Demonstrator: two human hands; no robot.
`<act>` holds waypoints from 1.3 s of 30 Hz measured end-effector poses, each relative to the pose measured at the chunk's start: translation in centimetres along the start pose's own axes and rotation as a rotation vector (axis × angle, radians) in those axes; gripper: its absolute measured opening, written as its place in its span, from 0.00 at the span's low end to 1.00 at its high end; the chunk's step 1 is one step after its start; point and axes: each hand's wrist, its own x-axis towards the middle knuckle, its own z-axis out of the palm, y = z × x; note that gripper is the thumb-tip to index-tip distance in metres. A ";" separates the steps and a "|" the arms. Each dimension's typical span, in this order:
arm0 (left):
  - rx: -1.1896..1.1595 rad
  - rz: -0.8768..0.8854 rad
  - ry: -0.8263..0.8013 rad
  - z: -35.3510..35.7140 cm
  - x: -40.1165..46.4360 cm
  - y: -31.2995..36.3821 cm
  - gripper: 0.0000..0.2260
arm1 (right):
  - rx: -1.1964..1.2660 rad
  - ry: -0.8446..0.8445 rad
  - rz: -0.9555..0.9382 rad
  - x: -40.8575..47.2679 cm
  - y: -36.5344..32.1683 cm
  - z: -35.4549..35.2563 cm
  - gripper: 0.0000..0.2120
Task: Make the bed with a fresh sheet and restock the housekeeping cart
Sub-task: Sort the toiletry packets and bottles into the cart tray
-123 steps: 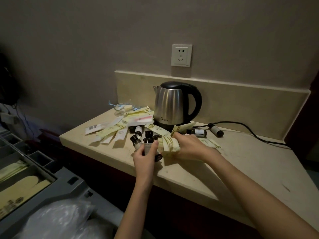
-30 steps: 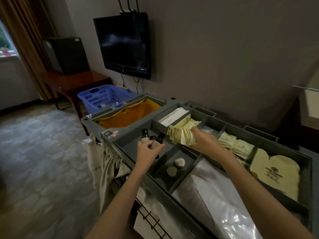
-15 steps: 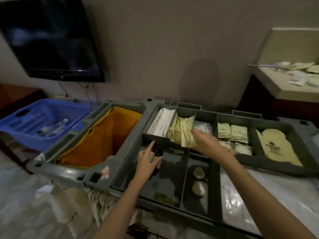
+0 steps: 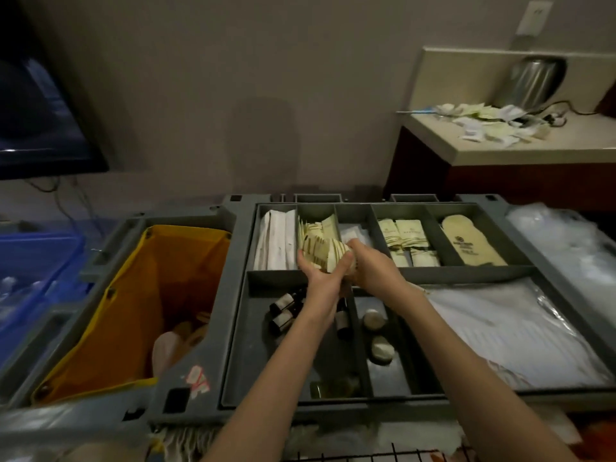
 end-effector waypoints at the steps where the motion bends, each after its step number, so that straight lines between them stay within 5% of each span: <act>1: -0.036 -0.002 0.004 0.7 0.4 -0.1 0.47 | 0.034 0.018 0.008 0.0 0.4 0.0 0.21; 5: -0.007 -0.005 -0.020 1.5 2.1 -1.5 0.46 | 0.292 0.005 0.065 -0.2 2.0 0.4 0.26; 10: 0.133 0.018 -0.010 1.3 3.2 -2.5 0.41 | 0.433 -0.139 0.066 -3.1 5.7 0.3 0.52; 22: 0.349 0.053 -0.069 2.0 3.6 -2.5 0.38 | 0.237 0.128 0.265 -8.2 15.0 0.3 0.16; 34: 0.457 0.036 -0.134 5.7 5.9 -2.1 0.39 | 0.403 0.238 0.665 -8.4 19.7 1.1 0.21; 39: 0.468 0.040 -0.109 7.1 6.7 -3.3 0.37 | 0.577 0.407 0.784 -7.4 19.6 1.6 0.17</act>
